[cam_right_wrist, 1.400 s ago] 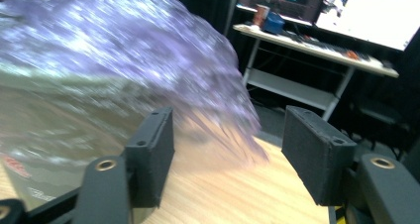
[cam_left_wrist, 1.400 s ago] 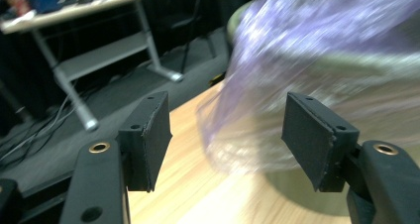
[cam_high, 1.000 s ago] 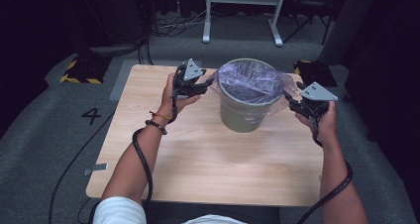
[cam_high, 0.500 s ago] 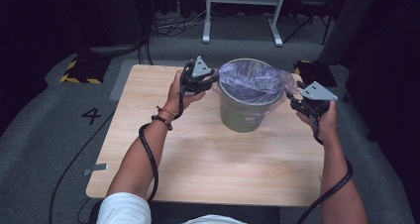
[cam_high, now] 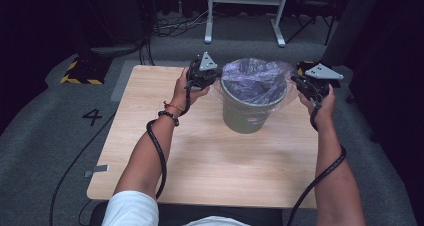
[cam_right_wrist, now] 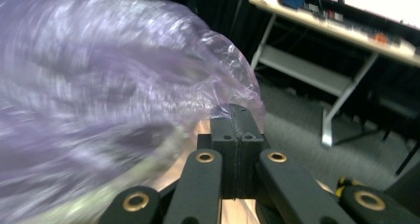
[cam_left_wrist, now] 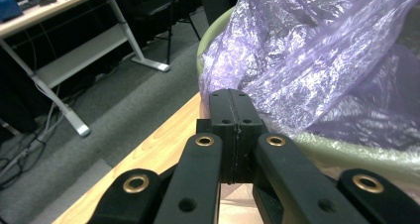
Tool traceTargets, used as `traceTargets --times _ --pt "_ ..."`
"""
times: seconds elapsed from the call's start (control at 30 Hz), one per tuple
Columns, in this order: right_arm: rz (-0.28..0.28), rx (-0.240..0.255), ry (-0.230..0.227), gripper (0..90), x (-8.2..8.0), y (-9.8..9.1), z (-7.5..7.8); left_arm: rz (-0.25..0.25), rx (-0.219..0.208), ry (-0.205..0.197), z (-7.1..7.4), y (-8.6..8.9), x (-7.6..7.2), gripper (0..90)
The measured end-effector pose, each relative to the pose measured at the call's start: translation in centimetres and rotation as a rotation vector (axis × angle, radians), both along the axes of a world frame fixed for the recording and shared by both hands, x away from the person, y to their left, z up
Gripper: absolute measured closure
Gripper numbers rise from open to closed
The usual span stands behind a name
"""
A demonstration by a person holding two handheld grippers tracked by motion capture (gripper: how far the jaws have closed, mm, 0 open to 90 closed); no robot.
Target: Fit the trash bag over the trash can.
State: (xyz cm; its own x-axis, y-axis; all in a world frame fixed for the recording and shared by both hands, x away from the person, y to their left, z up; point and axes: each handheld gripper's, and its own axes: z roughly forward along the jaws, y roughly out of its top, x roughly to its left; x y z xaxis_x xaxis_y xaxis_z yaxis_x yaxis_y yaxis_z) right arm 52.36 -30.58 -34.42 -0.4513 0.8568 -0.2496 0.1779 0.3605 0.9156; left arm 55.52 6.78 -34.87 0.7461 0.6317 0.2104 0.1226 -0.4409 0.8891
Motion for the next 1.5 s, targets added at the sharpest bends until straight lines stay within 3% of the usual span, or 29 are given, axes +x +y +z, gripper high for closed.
traceTargets --times 0.13,0.3,0.43,0.67,0.83,0.87,0.93,0.97,1.0,1.07,1.2,1.23,1.27,1.3,1.33,1.4,1.43,1.47,1.5 --pt "-0.004 0.106 0.069 90.0 1.5 -0.2 -0.8 0.002 -0.020 0.025 -0.4 -0.2 0.6 90.0" --pt "0.013 0.138 0.107 90.0 2.2 -0.2 -1.8 0.000 -0.044 0.051 -1.0 0.0 1.1 90.0" --pt "0.069 0.183 0.127 90.0 1.9 -0.8 -2.2 -0.025 -0.058 0.059 -1.2 0.5 0.9 90.0" --pt "0.165 0.179 0.133 90.0 0.2 -0.5 -2.4 -0.075 -0.048 0.050 -1.2 2.1 -1.0 90.0" --pt "0.224 0.165 0.123 90.0 -1.6 0.2 -2.2 -0.108 -0.031 0.034 -1.5 3.7 -3.1 90.0" --pt "0.244 0.174 0.122 90.0 -2.0 0.3 -2.2 -0.105 -0.012 0.028 -1.5 3.9 -3.5 90.0" --pt "0.248 0.144 0.108 90.0 -2.7 0.6 -1.8 -0.089 0.000 0.008 -1.6 4.5 -4.3 90.0" --pt "0.248 0.144 0.108 90.0 -2.7 0.6 -1.8 -0.089 0.000 0.008 -1.6 4.5 -4.3 90.0" --pt "0.248 0.132 0.079 90.0 -3.6 0.6 -1.2 -0.081 -0.014 -0.007 -1.5 5.3 -4.8 89.4" --pt "0.241 0.127 0.057 86.4 -4.1 0.4 -0.7 -0.084 -0.061 -0.008 -1.1 6.1 -5.4 79.8" --pt "0.221 0.116 0.019 71.6 -4.8 -0.1 0.3 -0.105 -0.107 -0.026 -0.1 7.3 -6.6 64.9" --pt "0.221 0.116 0.019 71.6 -4.8 -0.1 0.3 -0.105 -0.107 -0.026 -0.1 7.3 -6.6 63.4" --pt "0.227 0.101 0.008 62.8 -5.1 -0.3 0.6 -0.134 -0.137 -0.026 0.5 7.7 -7.2 56.0" --pt "0.227 0.101 0.008 62.8 -5.1 -0.3 0.6 -0.134 -0.137 -0.026 0.5 7.7 -7.2 50.0" --pt "0.218 0.065 -0.001 55.0 -5.2 -0.1 0.8 -0.161 -0.136 -0.038 0.8 7.6 -8.0 45.1" --pt "0.219 0.054 -0.013 47.4 -5.3 0.0 0.9 -0.215 -0.132 -0.032 0.9 7.3 -8.6 39.2" --pt "0.223 0.043 -0.023 46.3 -5.4 0.1 1.0 -0.215 -0.132 -0.032 0.9 7.3 -8.6 37.6" --pt "0.223 0.043 -0.023 46.3 -5.4 0.1 1.0 -0.214 -0.083 -0.039 0.9 6.8 -8.8 37.6" --pt "0.224 0.006 -0.022 44.7 -5.3 0.6 1.1 -0.208 -0.045 -0.040 0.8 6.0 -8.8 33.6"
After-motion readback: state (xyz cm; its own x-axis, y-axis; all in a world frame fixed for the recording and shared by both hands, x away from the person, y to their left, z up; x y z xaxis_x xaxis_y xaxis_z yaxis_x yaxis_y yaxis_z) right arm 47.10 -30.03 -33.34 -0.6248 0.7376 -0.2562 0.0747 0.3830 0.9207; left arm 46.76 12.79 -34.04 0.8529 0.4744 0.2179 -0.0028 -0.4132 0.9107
